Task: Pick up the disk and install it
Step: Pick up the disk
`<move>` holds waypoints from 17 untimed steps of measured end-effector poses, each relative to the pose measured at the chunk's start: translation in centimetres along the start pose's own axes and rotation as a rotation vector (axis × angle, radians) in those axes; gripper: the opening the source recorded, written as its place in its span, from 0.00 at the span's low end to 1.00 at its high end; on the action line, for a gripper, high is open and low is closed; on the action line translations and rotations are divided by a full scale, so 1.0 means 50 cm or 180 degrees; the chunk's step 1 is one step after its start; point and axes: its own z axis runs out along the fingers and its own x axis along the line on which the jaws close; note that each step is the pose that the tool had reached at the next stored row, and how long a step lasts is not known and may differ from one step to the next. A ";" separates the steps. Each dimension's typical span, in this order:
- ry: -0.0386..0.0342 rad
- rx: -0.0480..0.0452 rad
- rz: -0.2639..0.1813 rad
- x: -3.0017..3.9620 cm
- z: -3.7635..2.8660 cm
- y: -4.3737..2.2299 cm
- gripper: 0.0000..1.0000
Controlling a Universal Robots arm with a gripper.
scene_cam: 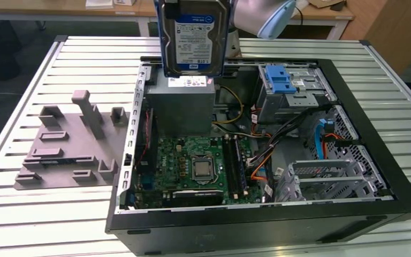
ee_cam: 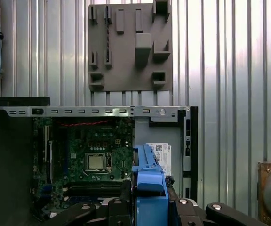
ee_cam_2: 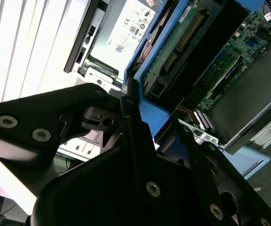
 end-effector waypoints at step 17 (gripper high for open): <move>0.0000 0.0000 0.0000 0.008 0.000 -0.034 0.36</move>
